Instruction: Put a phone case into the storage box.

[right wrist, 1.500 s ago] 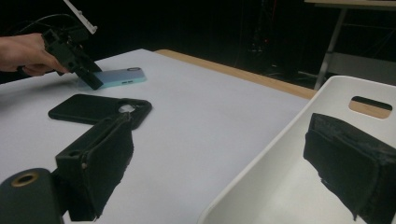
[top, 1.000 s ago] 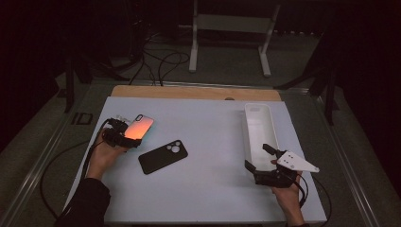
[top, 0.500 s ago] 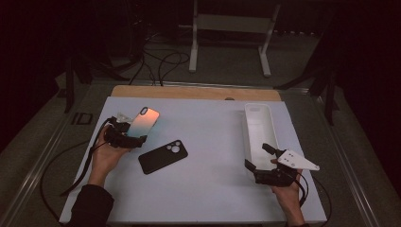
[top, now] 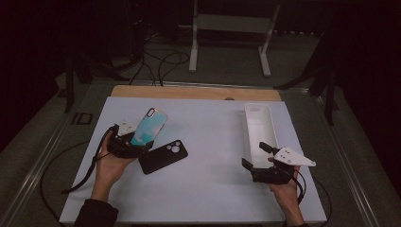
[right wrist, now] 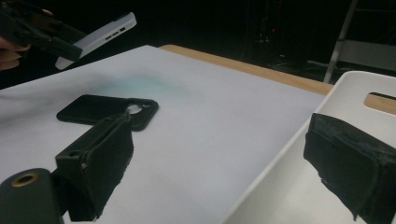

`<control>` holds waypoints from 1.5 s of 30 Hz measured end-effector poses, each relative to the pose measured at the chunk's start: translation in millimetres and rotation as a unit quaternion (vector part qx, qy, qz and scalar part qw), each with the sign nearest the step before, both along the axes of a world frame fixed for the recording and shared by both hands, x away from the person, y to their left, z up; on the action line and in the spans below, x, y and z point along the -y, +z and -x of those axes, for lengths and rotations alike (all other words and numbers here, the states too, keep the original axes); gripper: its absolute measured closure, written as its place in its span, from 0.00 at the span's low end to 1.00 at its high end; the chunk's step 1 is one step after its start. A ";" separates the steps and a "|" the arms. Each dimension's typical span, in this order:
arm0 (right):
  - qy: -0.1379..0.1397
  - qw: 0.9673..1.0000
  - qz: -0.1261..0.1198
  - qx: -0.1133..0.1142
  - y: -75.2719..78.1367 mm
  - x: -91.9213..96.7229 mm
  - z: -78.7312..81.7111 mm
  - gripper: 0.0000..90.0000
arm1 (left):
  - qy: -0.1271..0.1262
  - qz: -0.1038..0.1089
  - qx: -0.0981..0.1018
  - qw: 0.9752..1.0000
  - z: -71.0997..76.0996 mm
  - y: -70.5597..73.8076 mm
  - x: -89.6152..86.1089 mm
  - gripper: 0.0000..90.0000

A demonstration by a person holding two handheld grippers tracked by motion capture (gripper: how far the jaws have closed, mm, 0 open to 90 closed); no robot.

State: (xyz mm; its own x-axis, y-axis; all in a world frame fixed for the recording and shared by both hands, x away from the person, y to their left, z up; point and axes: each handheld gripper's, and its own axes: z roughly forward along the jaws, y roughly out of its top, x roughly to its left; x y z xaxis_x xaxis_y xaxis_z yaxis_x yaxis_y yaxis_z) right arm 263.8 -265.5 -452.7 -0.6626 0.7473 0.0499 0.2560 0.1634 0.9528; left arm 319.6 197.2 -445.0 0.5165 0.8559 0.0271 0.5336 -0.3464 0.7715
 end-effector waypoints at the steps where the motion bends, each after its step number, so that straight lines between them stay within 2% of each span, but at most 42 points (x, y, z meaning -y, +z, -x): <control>1: 0.003 1.000 0.001 -0.002 0.6 -1.3 -1.2 0.09 | 0.000 0.003 0.003 1.000 2.5 0.8 0.7 0.19; 4: 0.008 1.000 0.005 -0.006 2.4 -5.6 -4.8 0.09 | -0.004 0.005 0.013 1.000 9.6 2.3 4.9 0.19; 6: 0.012 1.000 0.002 -0.010 4.3 -7.5 -7.3 0.09 | -0.008 -0.003 0.017 1.000 12.8 2.5 8.6 0.19; 8: 0.015 1.000 -0.002 -0.010 6.4 -9.1 -10.4 0.09 | -0.012 0.005 0.020 1.000 14.9 2.6 11.1 0.19; 11: 0.022 1.000 -0.012 -0.016 10.1 -11.8 -14.5 0.09 | -0.016 0.004 0.026 1.000 17.4 2.2 16.2 0.19; 15: 0.030 0.999 -0.007 -0.017 15.9 -16.6 -19.3 0.09 | -0.026 0.011 0.030 0.999 19.2 2.2 23.7 0.19; 17: 0.036 0.999 -0.014 -0.022 18.8 -19.0 -22.4 0.09 | -0.032 0.018 0.033 0.999 20.2 3.3 28.0 0.19; 19: 0.040 0.999 -0.016 -0.025 21.7 -22.5 -25.3 0.09 | -0.039 0.016 0.038 0.998 21.3 5.2 33.9 0.19; 23: 0.047 0.998 -0.015 -0.029 26.7 -31.9 -30.9 0.09 | -0.054 0.014 0.045 0.997 22.1 8.4 46.0 0.19; 27: 0.055 0.998 -0.012 -0.030 31.6 -42.2 -36.5 0.09 | -0.064 0.023 0.050 0.996 22.8 10.6 53.7 0.19; 34: 0.067 0.997 -0.019 -0.036 38.3 -58.8 -46.2 0.09 | -0.085 0.031 0.056 0.994 25.7 11.3 63.9 0.19; 45: 0.098 0.993 -0.028 -0.062 39.5 -92.0 -60.6 0.09 | -0.103 0.043 0.068 0.991 30.2 14.3 79.1 0.19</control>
